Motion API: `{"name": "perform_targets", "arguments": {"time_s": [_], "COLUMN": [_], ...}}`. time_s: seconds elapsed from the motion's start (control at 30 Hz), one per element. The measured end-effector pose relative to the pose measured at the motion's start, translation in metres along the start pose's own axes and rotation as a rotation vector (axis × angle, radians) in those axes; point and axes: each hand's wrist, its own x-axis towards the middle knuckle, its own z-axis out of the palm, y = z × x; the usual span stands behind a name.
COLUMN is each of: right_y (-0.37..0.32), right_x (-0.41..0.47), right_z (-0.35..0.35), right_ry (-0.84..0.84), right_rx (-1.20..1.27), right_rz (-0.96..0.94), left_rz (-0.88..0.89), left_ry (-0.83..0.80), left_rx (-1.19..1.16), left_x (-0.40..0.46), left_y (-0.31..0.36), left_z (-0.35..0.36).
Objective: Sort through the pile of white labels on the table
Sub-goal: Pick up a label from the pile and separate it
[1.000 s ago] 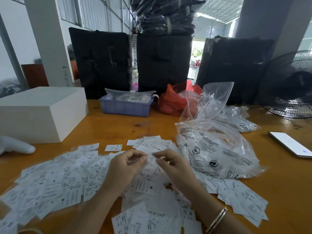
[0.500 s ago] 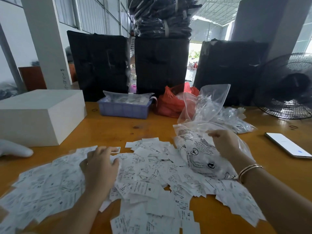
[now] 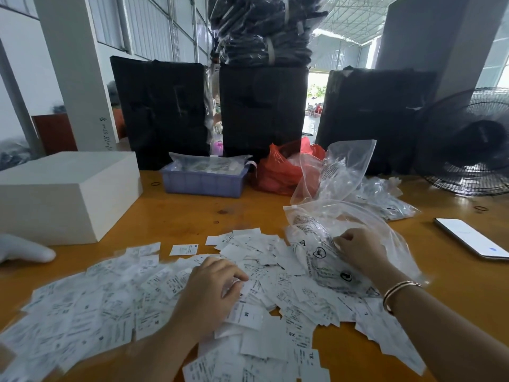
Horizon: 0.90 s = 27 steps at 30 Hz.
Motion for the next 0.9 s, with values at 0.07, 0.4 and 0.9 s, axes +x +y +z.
{"name": "perform_targets", "arguments": {"time_s": [0.07, 0.4, 0.9], "right_y": [0.002, -0.029, -0.092], "right_x": [0.002, -0.024, -0.113], "right_z": [-0.001, -0.018, 0.039], "right_ry": [0.029, 0.252, -0.401], "right_rx": [-0.021, 0.463, 0.561], "right_rz": [-0.008, -0.229, -0.462], "left_rz": [-0.007, -0.016, -0.153], "left_ry": [-0.003, 0.01, 0.013], "left_rx": [-0.013, -0.051, -0.313], "left_x": [0.0, 0.0, 0.001], "left_y": [0.0, 0.001, 0.012], "left_z": [0.001, -0.001, -0.012]}}
